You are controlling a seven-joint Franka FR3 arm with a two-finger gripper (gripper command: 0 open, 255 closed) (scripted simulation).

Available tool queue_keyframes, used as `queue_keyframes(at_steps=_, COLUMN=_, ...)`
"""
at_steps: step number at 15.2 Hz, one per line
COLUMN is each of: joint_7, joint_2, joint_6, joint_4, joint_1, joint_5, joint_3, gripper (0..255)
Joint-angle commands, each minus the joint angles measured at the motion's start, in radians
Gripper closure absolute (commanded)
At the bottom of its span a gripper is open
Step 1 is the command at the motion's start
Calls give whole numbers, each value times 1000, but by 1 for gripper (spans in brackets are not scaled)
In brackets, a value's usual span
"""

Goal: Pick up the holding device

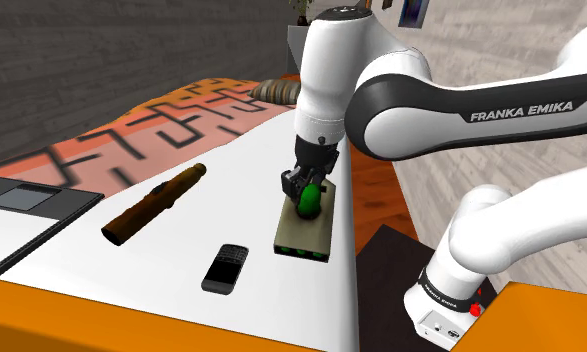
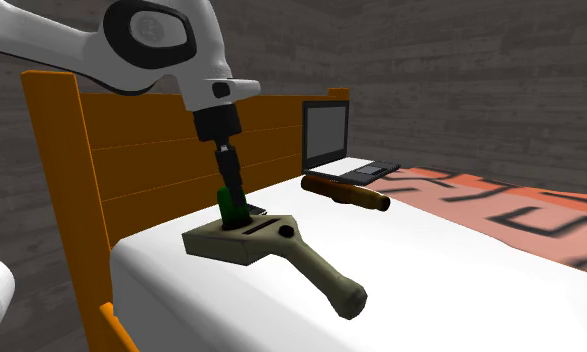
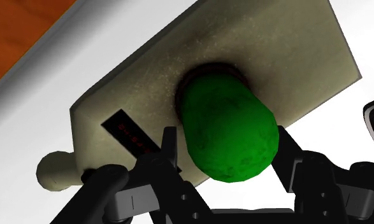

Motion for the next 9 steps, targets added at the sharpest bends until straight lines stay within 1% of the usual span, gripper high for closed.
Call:
queue_keyframes(at_steps=1, joint_7=0, joint_2=1, joint_6=0, joint_4=-1, joint_1=-1, joint_5=-1, joint_3=0, gripper=255)
queue_keyframes(at_steps=2, joint_7=2, joint_2=0, joint_6=0, joint_4=-2, joint_1=0, joint_5=0, joint_3=1, gripper=255)
queue_keyframes(at_steps=9, joint_7=-10, joint_2=1, joint_6=-90, joint_4=89, joint_1=-9, joint_5=-16, joint_3=-23, gripper=255)
